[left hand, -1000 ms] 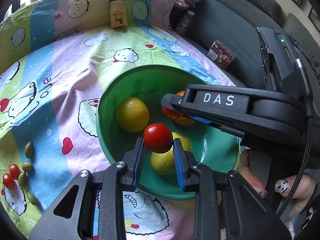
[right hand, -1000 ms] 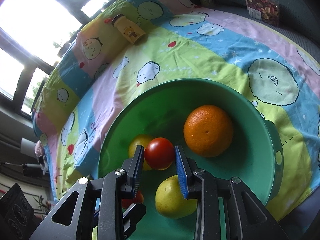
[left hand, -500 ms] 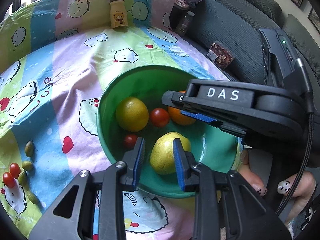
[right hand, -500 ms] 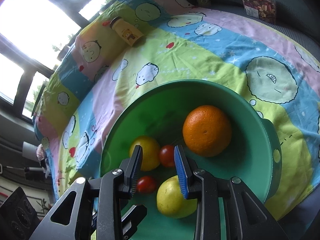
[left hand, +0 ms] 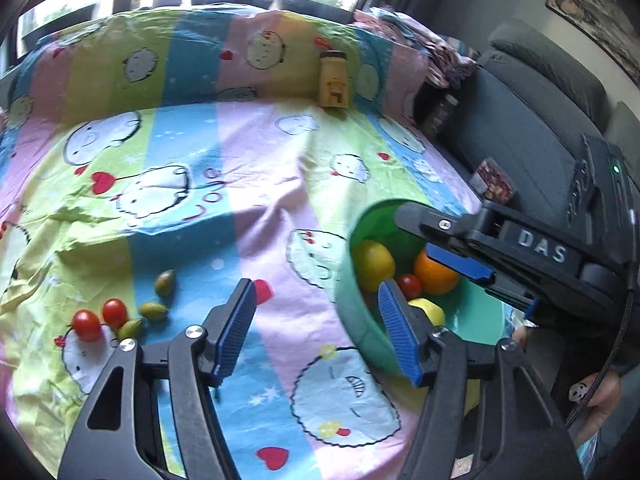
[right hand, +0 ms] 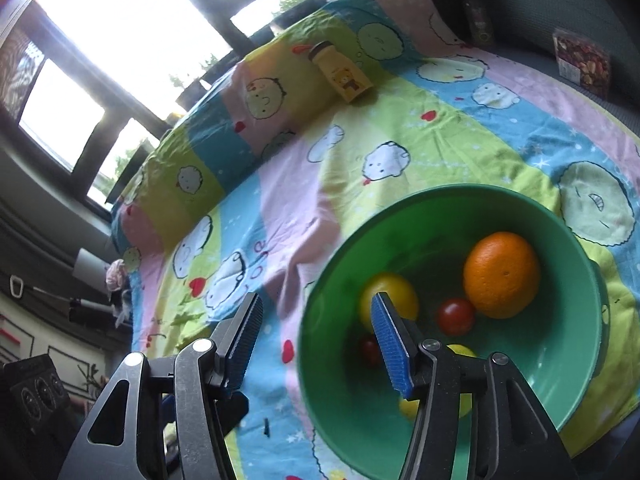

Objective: Organize fruits
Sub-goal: 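Move the right tool back to the tomatoes and straddle one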

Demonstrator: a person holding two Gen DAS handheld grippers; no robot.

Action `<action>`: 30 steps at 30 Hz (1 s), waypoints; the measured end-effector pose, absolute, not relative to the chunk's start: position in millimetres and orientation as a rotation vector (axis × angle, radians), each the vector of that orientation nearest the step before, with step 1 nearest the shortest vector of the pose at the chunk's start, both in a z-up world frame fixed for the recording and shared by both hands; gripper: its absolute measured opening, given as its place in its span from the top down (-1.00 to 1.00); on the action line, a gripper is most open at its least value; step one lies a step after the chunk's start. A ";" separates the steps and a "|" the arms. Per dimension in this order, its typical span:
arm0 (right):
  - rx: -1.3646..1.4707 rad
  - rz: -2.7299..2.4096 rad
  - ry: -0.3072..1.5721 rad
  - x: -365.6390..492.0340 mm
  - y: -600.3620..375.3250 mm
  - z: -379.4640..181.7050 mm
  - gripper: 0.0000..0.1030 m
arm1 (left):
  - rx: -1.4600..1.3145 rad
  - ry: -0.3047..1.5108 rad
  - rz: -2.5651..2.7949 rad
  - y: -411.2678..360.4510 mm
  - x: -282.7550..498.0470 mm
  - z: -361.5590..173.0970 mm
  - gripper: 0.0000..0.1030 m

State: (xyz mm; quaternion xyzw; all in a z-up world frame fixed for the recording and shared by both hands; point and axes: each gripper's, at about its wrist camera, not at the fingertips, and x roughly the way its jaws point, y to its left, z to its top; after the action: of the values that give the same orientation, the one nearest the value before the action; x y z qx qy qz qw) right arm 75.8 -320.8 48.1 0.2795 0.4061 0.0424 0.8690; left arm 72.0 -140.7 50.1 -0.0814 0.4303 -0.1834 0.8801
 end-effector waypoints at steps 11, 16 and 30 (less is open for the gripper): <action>0.430 0.314 0.934 99.1 -226.8 42.8 -0.11 | -0.377 0.931 0.047 0.4 74.3 31.6 -0.24; 0.411 0.503 1.051 118.2 -167.0 17.7 -0.11 | -0.462 0.974 0.084 26.7 67.7 12.6 -0.22; 0.356 0.563 1.266 152.4 -103.0 -41.1 0.25 | -0.461 1.067 0.144 34.7 79.2 -16.2 0.09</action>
State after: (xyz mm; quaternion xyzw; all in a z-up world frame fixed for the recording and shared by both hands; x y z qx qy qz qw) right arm 152.4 -103.0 -41.1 0.1634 0.5802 0.2580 0.7550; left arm 79.2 34.7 -16.2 -0.2177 0.5036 0.0678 0.8333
